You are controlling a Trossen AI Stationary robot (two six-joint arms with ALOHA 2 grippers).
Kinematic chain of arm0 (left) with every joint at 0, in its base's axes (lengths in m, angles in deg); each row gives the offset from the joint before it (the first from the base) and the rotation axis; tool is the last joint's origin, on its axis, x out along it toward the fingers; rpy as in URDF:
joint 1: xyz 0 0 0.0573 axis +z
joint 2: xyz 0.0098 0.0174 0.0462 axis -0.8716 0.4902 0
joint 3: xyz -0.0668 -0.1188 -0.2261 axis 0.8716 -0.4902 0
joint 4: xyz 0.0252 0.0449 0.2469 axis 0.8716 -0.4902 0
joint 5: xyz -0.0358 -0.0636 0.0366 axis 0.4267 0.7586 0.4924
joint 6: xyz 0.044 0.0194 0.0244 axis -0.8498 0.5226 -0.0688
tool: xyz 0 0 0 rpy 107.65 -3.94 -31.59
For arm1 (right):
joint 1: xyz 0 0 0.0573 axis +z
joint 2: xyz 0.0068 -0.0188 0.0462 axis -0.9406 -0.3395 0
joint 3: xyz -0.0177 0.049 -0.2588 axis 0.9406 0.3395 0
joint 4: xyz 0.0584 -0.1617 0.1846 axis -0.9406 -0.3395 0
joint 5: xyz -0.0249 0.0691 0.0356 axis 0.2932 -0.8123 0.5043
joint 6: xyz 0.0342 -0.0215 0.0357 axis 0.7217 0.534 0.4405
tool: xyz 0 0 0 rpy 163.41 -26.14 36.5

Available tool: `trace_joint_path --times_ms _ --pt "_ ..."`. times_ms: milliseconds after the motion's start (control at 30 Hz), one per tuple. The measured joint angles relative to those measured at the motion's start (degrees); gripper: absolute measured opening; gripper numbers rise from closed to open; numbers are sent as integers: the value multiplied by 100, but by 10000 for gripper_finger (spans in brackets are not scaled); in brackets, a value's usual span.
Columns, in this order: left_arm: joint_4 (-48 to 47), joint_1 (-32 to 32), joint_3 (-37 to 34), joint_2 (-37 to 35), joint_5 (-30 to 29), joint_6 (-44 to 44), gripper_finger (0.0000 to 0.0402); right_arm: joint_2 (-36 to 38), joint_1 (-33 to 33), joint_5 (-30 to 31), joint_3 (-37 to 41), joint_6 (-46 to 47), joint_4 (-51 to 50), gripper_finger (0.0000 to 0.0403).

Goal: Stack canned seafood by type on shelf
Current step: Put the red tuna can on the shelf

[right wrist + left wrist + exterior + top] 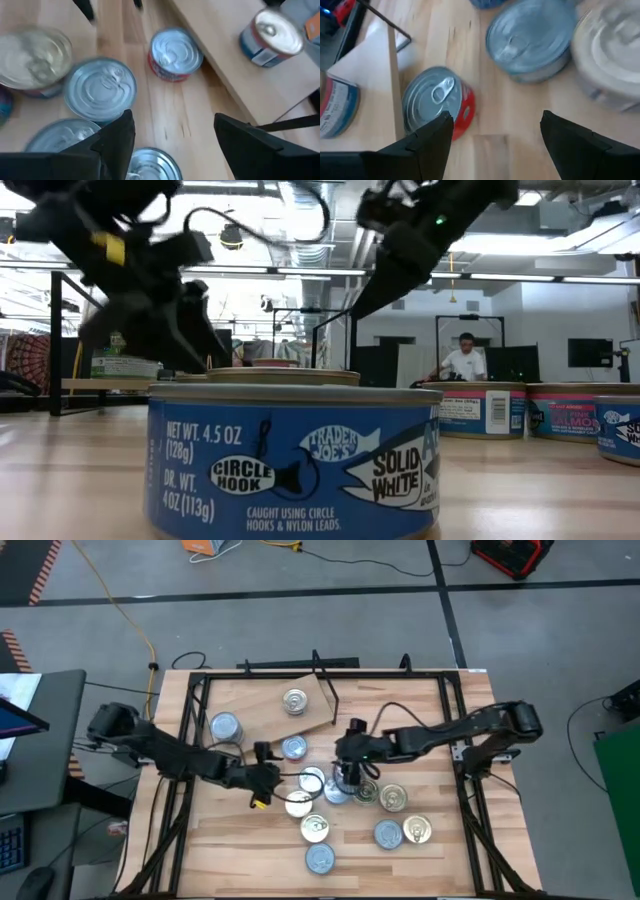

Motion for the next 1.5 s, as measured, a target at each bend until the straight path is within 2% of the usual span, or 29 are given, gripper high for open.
trace_joint_path --times_ms 133,333,533,1067,1267,1500 --pt "31 165 127 412 -367 -594 288 443 47 14 600 178 558 301" --pt "-23 409 626 1005 -278 -1429 285 812 134 62 1158 377 1106 301" --pt "-577 662 1116 1479 -278 -1977 241 841 309 280 1296 433 1313 301" --pt "-1282 759 1253 1508 402 -1610 40 842 461 284 1296 782 1388 301" --pt "-1920 536 1544 1496 635 -1290 7 842 484 282 1296 779 1387 301" --pt "-2058 477 1737 1512 845 -1470 3 842 482 283 1293 779 1386 301"
